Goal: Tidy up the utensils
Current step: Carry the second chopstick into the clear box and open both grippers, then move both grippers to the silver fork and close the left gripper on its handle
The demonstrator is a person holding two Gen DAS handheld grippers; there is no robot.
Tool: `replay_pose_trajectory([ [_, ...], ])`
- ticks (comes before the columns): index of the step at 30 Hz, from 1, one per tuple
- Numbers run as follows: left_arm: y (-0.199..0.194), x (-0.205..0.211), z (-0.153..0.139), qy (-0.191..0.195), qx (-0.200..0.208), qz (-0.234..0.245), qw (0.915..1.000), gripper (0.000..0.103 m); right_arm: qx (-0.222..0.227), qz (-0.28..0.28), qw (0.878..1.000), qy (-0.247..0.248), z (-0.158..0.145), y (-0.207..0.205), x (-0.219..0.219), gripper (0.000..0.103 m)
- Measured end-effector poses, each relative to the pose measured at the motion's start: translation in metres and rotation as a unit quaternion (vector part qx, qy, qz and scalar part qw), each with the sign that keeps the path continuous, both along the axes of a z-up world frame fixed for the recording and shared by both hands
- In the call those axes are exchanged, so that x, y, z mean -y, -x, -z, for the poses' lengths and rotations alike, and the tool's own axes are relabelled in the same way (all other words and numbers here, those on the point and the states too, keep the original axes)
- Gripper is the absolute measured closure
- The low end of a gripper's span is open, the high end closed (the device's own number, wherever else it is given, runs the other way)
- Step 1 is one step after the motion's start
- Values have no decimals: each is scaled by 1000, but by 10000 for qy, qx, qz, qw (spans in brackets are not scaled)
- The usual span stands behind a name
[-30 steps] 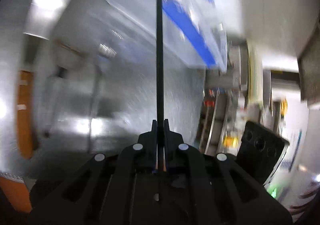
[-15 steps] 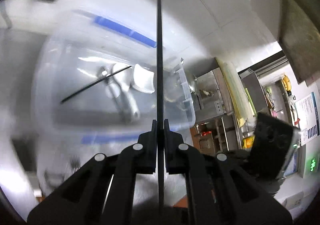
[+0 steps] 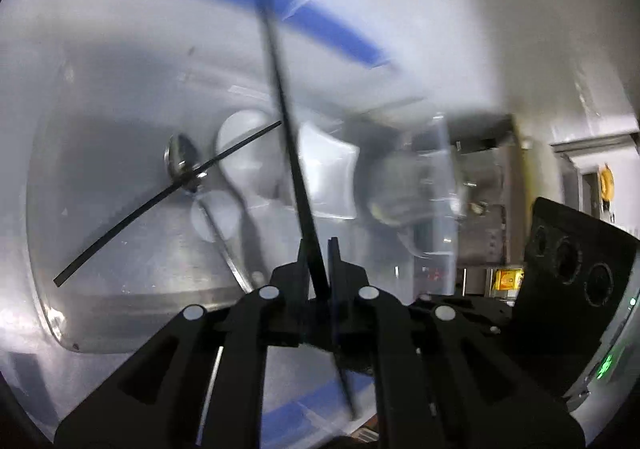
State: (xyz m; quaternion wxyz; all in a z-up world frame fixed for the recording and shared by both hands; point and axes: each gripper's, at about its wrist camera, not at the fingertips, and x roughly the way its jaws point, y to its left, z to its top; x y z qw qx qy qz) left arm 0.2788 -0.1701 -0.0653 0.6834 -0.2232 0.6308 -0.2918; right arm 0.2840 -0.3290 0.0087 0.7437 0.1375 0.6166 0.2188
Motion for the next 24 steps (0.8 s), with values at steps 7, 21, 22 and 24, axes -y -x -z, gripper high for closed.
replay_pose_trajectory([
  [7,-21,11,57,-571,-911,184,9940,95,-785,22,9965,281,60,-27,-9,95],
  [21,84,-57,-83,-130,1413,219,9896,11,1395,26,9902,-109,-86,112,2,46],
  [22,105,-76,-96,-63,1705,158,9852,9,1552,-184,9877,-59,-89,137,-15,44],
  [24,141,-114,-108,-102,2105,-93,9775,8,1440,-519,9881,154,-69,166,-48,44],
])
